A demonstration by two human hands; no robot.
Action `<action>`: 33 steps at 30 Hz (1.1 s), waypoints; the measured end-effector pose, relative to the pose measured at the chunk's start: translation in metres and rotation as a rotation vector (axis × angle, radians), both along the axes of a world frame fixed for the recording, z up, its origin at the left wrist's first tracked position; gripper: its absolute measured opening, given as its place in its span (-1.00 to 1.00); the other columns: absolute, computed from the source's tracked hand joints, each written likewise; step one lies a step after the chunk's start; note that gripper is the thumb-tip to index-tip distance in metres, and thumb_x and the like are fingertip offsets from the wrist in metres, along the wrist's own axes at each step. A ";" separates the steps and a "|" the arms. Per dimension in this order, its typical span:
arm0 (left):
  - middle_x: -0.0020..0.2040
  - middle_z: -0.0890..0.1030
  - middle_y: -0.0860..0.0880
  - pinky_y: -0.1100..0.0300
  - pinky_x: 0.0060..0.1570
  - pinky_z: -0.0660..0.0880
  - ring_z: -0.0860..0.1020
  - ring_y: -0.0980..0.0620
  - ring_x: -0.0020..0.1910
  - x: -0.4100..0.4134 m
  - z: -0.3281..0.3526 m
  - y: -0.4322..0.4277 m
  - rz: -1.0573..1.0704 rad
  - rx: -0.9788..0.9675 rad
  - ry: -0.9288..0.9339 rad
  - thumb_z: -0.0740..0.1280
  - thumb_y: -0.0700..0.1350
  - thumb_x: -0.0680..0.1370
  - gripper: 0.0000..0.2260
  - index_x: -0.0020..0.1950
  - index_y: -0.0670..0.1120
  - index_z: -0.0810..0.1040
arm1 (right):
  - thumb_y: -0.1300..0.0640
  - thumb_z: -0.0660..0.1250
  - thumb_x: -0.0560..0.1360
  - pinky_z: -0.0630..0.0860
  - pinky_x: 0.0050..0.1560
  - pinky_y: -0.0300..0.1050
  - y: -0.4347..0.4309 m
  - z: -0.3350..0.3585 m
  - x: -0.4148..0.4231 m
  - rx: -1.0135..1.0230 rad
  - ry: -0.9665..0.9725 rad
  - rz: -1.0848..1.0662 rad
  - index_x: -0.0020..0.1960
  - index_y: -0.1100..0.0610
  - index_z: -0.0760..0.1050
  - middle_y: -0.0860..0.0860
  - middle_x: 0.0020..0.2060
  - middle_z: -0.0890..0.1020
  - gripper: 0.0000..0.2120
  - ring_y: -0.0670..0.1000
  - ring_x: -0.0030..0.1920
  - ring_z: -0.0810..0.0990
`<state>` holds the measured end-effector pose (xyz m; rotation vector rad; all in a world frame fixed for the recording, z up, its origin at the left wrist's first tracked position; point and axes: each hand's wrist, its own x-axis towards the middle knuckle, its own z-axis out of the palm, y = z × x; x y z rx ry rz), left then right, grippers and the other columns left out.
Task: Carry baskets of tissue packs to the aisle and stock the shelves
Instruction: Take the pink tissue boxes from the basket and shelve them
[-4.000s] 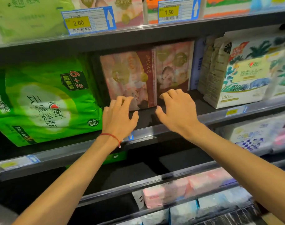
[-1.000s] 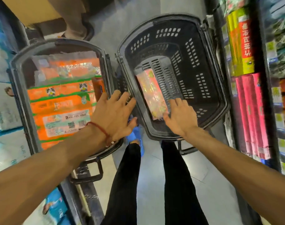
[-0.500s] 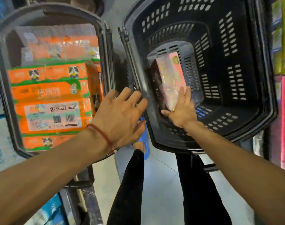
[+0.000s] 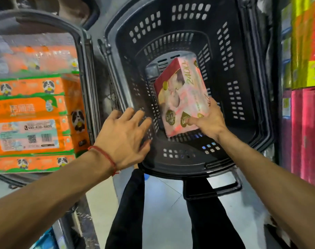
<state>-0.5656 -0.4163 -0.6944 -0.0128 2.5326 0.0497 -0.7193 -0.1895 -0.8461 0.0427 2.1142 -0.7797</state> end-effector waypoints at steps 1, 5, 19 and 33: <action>0.27 0.52 -0.08 -0.06 0.06 0.43 0.48 -0.14 0.20 -0.003 0.000 0.001 0.009 0.001 0.004 0.12 0.25 0.53 -0.48 0.34 -0.04 0.47 | 0.01 0.71 0.14 0.58 0.27 0.08 0.003 0.009 -0.006 -0.020 -0.013 -0.008 0.41 0.01 0.39 -0.01 0.25 0.57 -0.08 0.09 0.27 0.57; 0.24 0.53 -0.04 -0.05 0.04 0.44 0.49 -0.12 0.19 -0.017 0.006 0.006 0.076 -0.019 -0.021 0.08 0.30 0.51 -0.42 0.37 -0.01 0.47 | 0.03 0.69 0.14 0.62 0.22 0.09 0.017 0.062 -0.025 -0.140 -0.075 0.021 0.33 -0.03 0.43 -0.07 0.16 0.64 -0.18 0.01 0.17 0.64; 0.47 0.48 0.07 -0.13 0.43 0.40 0.48 0.03 0.42 -0.078 0.075 -0.039 0.994 1.055 -0.144 0.65 0.33 0.15 0.09 0.58 0.16 0.23 | 0.47 0.59 0.24 0.60 0.28 0.01 0.046 0.283 -0.074 -0.304 -0.267 0.161 0.44 -0.11 0.49 0.05 0.22 0.70 -0.11 0.13 0.23 0.69; -0.26 0.66 0.21 0.41 -0.26 0.43 0.59 0.26 -0.29 0.050 0.224 -0.093 1.155 1.093 0.294 0.57 0.24 0.17 -0.71 -0.20 0.26 0.61 | 0.47 0.61 0.26 0.59 0.33 0.06 -0.045 0.402 0.002 -0.421 -0.309 0.216 0.50 0.01 0.47 0.01 0.33 0.65 -0.12 0.11 0.34 0.63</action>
